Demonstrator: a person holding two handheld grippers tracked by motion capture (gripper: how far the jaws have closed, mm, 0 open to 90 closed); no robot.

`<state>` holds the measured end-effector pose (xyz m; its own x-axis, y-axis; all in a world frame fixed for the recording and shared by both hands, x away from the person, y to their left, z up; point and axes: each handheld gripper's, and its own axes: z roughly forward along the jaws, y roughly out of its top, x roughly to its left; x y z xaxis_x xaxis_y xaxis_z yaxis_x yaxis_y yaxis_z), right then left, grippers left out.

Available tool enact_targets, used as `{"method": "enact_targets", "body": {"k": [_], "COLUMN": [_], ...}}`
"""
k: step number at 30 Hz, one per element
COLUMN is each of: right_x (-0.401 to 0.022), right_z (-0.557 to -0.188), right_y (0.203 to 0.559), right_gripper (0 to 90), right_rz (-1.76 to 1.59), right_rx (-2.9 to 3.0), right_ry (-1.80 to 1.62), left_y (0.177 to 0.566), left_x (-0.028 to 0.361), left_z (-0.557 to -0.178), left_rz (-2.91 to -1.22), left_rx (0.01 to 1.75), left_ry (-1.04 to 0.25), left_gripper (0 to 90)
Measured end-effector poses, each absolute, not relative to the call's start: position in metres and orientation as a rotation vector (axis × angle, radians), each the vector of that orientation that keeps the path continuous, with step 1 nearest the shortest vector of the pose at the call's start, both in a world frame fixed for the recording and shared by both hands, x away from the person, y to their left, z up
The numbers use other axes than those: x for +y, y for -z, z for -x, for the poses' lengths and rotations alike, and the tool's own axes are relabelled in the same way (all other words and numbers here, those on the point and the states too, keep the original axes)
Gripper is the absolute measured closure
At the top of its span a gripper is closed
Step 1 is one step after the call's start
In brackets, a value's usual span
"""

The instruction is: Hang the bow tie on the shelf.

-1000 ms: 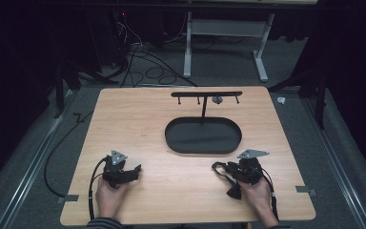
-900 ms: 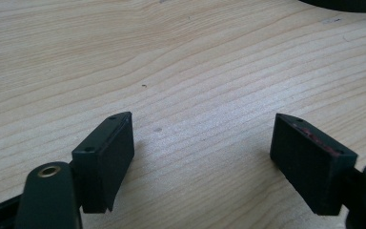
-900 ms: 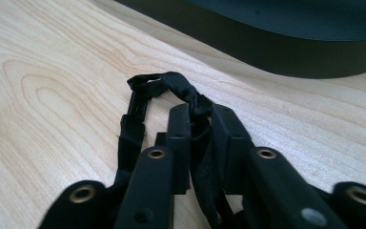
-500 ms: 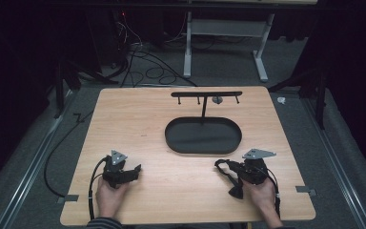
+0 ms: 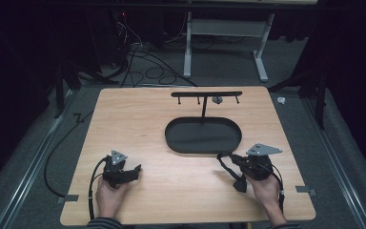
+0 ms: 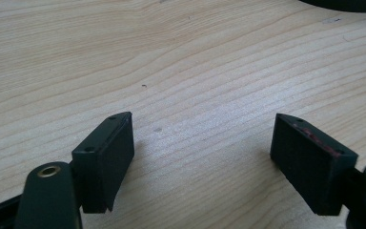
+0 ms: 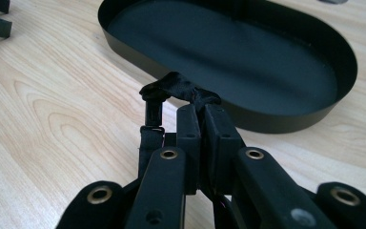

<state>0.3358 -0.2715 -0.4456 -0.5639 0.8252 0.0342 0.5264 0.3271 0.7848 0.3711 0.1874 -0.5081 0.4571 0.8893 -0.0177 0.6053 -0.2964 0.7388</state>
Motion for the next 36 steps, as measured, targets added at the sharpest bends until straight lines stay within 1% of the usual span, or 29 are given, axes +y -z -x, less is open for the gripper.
{"method": "enact_targets", "body": {"k": [19,36], "right_x": [-0.278,-0.286], "right_z": [-0.345,-0.359], "right_y": [0.408,0.392], "right_gripper": [87.1,87.4], "right_rz": [-1.168,-1.184], "right_rx": [2.131,2.079], "right_ry": [-1.155,-1.181], "left_y": [0.508,0.508], "left_x": [0.188,0.187], "left_z": [-0.371,-0.371], "left_rz": [-2.021,-2.016], "left_rx": [1.243,1.245], "left_ry": [-0.526,-0.525], "left_gripper": [23.1,23.3]}}
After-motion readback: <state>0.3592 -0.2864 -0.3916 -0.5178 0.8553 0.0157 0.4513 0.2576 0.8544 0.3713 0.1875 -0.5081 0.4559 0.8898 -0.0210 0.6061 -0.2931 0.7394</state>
